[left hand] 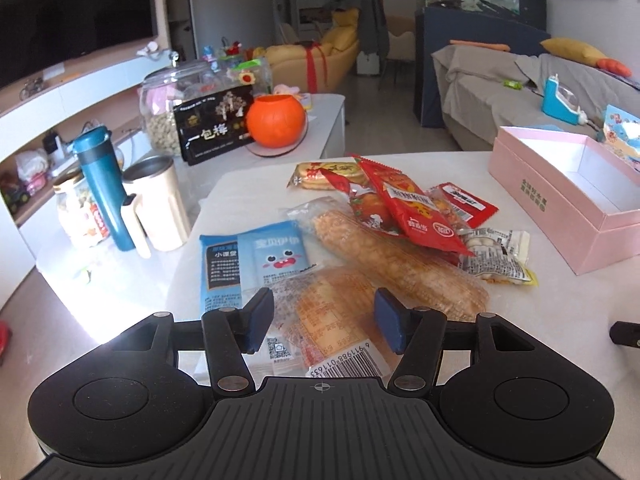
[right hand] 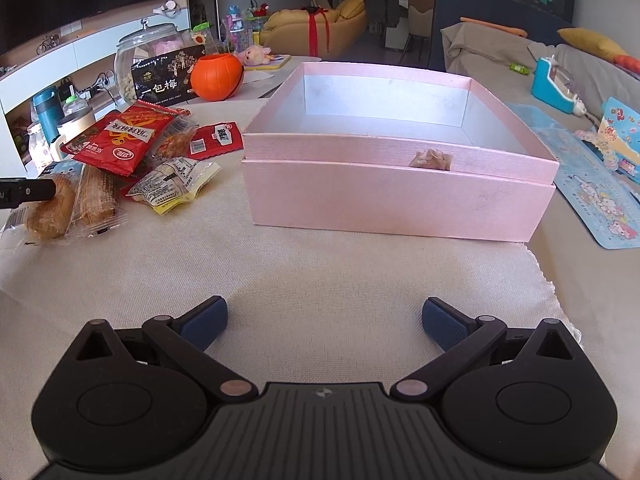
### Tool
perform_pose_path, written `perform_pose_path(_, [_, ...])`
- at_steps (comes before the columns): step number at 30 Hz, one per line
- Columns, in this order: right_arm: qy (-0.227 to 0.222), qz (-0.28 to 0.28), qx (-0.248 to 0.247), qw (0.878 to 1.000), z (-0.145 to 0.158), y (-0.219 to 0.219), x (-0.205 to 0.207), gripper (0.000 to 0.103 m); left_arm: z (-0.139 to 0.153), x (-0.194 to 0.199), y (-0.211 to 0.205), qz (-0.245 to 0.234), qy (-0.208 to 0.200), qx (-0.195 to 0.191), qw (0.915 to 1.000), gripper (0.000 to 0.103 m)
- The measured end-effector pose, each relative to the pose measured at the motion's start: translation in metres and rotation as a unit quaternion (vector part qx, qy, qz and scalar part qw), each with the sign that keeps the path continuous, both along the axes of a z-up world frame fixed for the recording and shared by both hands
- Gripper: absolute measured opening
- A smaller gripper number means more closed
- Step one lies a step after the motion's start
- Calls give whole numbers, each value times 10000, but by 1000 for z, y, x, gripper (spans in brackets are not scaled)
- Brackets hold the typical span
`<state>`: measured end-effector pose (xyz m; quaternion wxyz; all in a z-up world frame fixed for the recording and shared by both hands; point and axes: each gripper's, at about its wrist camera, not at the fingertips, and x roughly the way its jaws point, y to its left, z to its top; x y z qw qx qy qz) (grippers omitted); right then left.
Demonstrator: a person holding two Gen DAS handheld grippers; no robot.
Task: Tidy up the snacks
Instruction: 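Move the left gripper to the bagged round bread loaf and grasp it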
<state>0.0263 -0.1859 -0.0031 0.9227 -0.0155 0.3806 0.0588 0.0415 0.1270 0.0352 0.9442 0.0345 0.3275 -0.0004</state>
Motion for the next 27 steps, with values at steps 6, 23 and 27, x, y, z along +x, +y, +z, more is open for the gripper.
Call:
perform_pose_path(6, [-26,-14,20,10000,0,-1,-2,103,20,-14,18,122,-33,-655,9978,58])
perform_pose_path(23, [-40,-29,30,10000,0,0,-2,103,-9,14,-9,-49,204,299,9993,76])
perform_pose_path(27, [-42,-30,38,10000,0,0,-2,103,-7,12,-8,-24,303,376,9988,76])
